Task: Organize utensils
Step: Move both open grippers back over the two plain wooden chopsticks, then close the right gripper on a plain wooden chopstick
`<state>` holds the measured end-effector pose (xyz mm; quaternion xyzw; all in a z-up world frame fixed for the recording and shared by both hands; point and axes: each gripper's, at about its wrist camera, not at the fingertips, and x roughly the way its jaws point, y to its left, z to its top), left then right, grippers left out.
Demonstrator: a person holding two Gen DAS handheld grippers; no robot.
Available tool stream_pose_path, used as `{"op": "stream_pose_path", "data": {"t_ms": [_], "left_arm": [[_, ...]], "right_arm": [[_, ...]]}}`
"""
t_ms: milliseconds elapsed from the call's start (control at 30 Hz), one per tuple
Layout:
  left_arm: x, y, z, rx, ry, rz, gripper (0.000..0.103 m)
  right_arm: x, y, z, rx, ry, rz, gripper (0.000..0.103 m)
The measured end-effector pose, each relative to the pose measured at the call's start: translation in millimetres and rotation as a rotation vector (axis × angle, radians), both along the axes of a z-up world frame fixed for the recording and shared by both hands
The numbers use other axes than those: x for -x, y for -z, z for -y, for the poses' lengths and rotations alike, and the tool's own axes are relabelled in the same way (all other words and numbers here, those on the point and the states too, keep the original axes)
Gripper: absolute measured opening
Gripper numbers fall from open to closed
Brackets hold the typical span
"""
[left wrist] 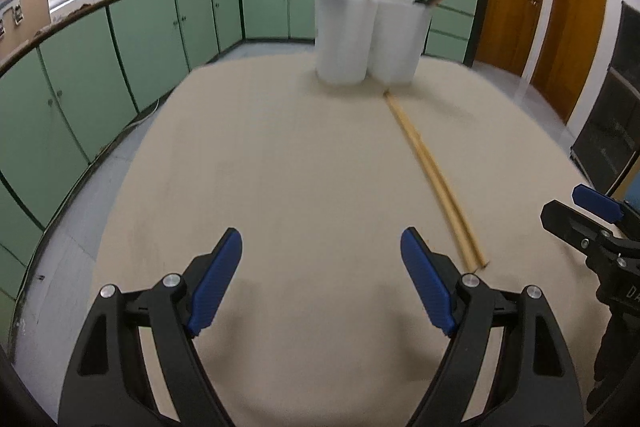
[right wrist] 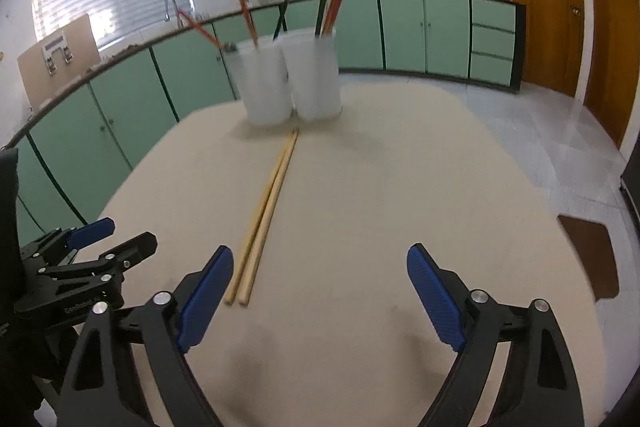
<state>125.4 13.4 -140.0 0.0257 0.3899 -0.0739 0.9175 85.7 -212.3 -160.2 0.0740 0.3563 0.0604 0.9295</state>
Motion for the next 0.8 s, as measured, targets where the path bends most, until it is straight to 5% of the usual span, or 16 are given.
{"op": "stream_pose_path", "data": {"t_ms": [367,800], "left_arm": [[-1.3,20.7,-10.2,-0.002,-0.037,-0.070,0.079],[-5.2,24.5,-10.7,0.010,-0.048,-0.092,0.080]], "right_arm": [[-3.9,19.3,-34.8,0.036,-0.062,-0.097,0.049],[-10.4,18.8,-51.9,0.071,-0.094,-0.118,0.034]]}}
